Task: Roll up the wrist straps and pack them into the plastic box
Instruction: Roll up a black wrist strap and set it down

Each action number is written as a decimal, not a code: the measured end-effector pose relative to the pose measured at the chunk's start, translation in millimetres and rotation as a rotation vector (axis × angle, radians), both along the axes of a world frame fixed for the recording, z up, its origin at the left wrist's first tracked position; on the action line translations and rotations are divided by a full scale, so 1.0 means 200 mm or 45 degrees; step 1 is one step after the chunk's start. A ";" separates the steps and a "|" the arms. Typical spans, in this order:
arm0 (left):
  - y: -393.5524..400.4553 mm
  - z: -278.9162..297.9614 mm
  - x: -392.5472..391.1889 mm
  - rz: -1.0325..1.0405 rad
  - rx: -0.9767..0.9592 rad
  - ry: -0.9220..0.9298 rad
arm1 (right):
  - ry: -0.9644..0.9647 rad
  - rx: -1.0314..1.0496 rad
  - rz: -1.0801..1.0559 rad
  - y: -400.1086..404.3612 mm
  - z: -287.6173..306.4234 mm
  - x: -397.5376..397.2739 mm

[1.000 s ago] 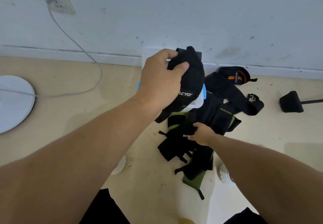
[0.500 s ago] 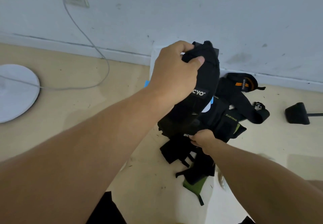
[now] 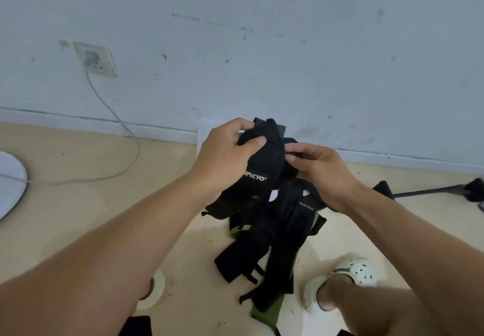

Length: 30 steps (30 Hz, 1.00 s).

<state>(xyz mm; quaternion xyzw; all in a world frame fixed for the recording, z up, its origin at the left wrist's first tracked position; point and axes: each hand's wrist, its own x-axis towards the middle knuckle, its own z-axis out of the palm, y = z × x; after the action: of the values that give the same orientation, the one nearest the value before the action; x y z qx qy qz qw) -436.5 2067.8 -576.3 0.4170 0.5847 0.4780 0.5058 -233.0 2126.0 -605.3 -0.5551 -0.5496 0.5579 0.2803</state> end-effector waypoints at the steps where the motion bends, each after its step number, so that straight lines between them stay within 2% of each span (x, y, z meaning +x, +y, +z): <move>1: -0.02 0.00 0.01 -0.025 0.001 -0.015 | 0.086 -0.030 0.028 -0.02 0.05 0.01; 5: -0.07 -0.02 0.04 -0.043 -0.007 -0.054 | 0.352 -0.163 0.067 -0.11 0.17 0.00; 8: -0.09 -0.05 0.07 -0.085 -0.045 -0.019 | 0.332 -0.101 0.024 -0.17 0.15 -0.07; 12: -0.09 -0.08 0.11 -0.155 -0.108 -0.004 | 0.448 -0.091 -0.182 -0.17 0.08 -0.12; 15: -0.07 -0.10 0.11 0.092 -0.175 -0.040 | 0.452 -0.068 -0.206 -0.14 0.05 -0.11; 17: -0.03 -0.11 0.08 0.282 -0.153 0.072 | 0.473 -0.078 -0.183 -0.12 0.05 -0.11; 19: -0.02 -0.11 0.06 0.212 -0.168 0.207 | 0.495 -0.100 -0.167 -0.10 0.04 -0.10; 23: -0.02 -0.11 0.08 0.025 -0.106 0.136 | 0.500 -0.101 -0.124 -0.08 0.05 -0.09; 26: -0.02 -0.13 0.09 0.170 -0.058 0.111 | 0.502 -0.074 -0.134 -0.09 0.06 -0.08; 30: 0.01 -0.14 0.04 0.369 -0.066 0.044 | 0.483 -0.152 -0.295 -0.08 0.10 -0.05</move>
<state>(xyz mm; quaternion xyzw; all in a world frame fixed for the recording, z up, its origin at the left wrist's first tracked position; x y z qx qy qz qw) -428.7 2069.7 -603.6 0.3231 0.6595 0.5237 0.4319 -243.1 2109.5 -586.2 -0.5153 -0.3854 0.6480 0.4075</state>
